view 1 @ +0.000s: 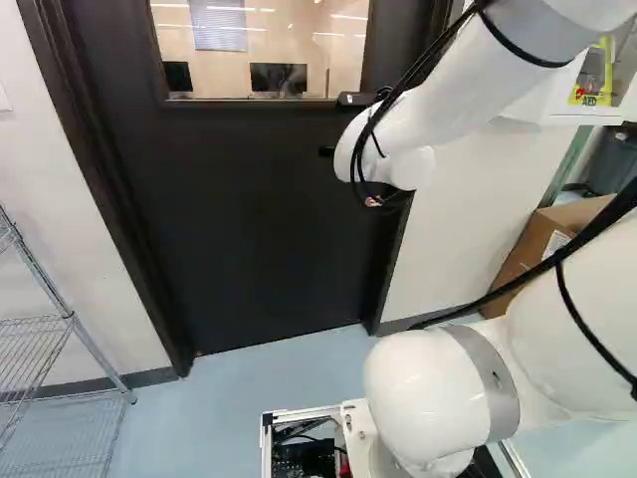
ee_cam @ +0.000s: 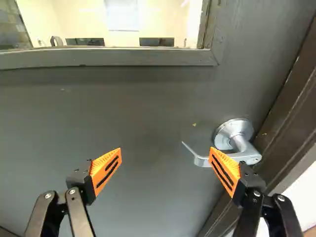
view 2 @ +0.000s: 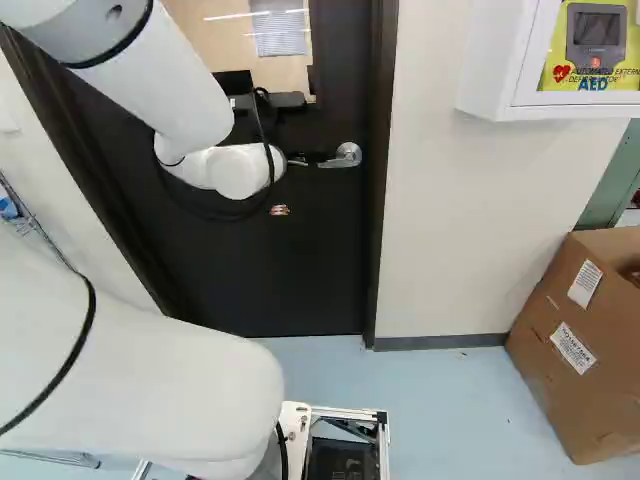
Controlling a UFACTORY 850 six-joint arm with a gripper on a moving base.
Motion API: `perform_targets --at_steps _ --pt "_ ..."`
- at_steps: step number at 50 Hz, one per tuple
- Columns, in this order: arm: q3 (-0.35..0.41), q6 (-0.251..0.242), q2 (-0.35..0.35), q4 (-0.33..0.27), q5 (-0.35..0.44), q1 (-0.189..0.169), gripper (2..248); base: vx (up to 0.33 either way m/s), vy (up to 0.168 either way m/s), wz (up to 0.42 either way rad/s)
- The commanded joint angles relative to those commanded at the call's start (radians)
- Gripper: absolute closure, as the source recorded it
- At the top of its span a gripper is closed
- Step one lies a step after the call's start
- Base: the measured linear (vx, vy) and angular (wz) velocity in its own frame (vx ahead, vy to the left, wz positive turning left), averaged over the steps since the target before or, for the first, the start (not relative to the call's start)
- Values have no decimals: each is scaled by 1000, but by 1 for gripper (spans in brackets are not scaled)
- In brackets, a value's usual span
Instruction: Open the door and move inside
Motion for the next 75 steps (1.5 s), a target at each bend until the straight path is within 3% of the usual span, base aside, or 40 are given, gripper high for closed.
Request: perform_targets --at_steps 41,75 --pt "-120 0 -89 0 0 -65 3 0 0 0" --pt "-85 0 -116 0 0 -67 3 0 0 0"
